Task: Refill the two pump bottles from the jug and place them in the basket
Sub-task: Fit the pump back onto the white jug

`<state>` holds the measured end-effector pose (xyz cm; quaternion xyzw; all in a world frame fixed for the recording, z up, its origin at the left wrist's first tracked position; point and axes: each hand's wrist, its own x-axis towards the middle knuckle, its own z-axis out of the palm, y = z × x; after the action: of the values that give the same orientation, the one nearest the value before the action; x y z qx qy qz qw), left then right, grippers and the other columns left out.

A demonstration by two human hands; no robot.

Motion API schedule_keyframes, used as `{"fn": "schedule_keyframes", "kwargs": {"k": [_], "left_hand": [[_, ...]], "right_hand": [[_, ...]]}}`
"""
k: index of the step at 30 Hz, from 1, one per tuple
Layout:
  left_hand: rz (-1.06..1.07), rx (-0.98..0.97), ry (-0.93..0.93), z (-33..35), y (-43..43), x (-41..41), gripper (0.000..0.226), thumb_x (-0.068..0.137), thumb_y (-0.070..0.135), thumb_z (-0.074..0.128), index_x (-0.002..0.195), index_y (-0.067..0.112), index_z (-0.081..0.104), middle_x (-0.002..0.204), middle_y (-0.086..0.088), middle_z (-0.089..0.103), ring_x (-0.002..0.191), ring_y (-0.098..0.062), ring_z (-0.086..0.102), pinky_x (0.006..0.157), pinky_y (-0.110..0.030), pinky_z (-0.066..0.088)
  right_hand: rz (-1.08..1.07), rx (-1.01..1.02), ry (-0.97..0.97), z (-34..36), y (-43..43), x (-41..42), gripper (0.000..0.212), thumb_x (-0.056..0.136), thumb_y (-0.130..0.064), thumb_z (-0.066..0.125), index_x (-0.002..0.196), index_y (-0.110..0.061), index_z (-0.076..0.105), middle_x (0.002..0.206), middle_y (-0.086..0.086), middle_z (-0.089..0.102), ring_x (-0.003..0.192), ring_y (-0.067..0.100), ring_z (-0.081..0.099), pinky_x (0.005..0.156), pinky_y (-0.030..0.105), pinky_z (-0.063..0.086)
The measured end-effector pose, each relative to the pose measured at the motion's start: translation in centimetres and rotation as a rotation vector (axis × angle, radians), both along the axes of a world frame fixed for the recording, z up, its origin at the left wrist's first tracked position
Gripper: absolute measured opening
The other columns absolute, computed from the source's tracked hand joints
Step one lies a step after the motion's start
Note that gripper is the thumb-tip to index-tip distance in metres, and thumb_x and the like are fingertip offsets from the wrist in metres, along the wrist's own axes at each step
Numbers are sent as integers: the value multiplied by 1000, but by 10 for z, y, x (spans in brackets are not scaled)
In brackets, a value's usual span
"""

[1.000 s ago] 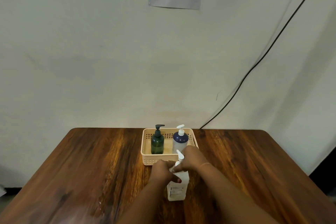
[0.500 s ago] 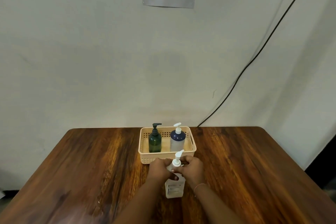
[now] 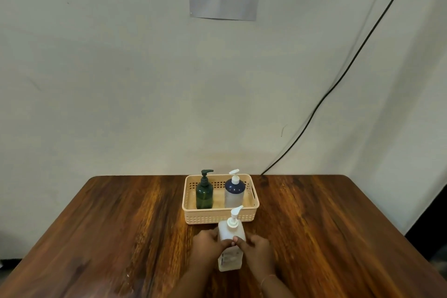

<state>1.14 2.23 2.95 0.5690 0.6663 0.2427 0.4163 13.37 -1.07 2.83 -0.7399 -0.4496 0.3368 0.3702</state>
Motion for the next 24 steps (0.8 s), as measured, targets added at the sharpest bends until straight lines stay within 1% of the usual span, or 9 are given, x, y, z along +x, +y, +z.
{"fn": "schedule_keyframes", "kwargs": {"k": [2,4,7,9,12,16,18,20,24], "left_hand": [[6,-4,-30,-3,-1,4,53,78,36,73,126,16,61,120,-1,68,107,-17,64,88,-32,56],[-20,21,-48,-4,-1,11,46,78,34,72,119,13,66,115,-1,70,103,-15,66,87,-29,55],[-55,31,-116,-2,2,31,43,79,30,72,118,12,66,119,-2,69,108,-16,65,93,-31,52],[-62,22,-161,-3,5,45,45,79,28,73,121,12,64,122,-2,67,112,-18,63,98,-34,50],[-100,-11,-200,-6,14,74,47,79,28,73,122,12,62,124,-3,66,114,-20,62,100,-35,49],[-170,-58,-253,-11,35,112,49,79,27,72,125,13,59,127,-1,64,117,-20,59,103,-38,46],[-201,-77,-274,-13,48,124,48,81,24,70,126,12,58,128,-2,62,118,-22,58,104,-41,46],[-207,-105,-307,-12,62,133,48,83,16,67,128,13,54,130,-3,60,120,-23,56,105,-43,45],[-234,-123,-374,-10,94,142,59,79,-2,56,134,16,46,135,-4,54,127,-26,49,105,-44,45]], "right_hand": [[32,2,0,-2,2,4,23,81,-35,66,76,-12,70,82,5,72,72,11,62,60,22,45],[52,22,11,-3,5,12,20,83,-29,65,88,-12,73,89,7,73,80,16,65,73,30,52],[28,59,2,-2,6,30,23,85,-21,63,104,-10,70,98,7,73,87,19,65,79,31,52],[-7,61,10,-1,7,43,25,84,-18,63,106,-7,69,99,8,72,88,21,65,82,36,53],[-74,51,-9,3,13,70,22,84,-16,64,102,-5,69,96,10,72,84,22,64,81,39,54],[-105,70,-64,5,29,107,22,84,-15,63,101,-2,69,99,13,71,82,22,61,77,31,51],[-123,60,-82,5,40,118,20,83,-18,65,94,-2,70,95,14,71,80,23,62,77,36,53],[-134,45,-84,6,53,127,19,83,-19,65,86,-1,70,90,16,71,78,23,63,75,37,54],[-124,71,-106,12,85,135,16,86,-17,62,86,-2,68,92,17,70,79,22,60,66,28,46]]}}
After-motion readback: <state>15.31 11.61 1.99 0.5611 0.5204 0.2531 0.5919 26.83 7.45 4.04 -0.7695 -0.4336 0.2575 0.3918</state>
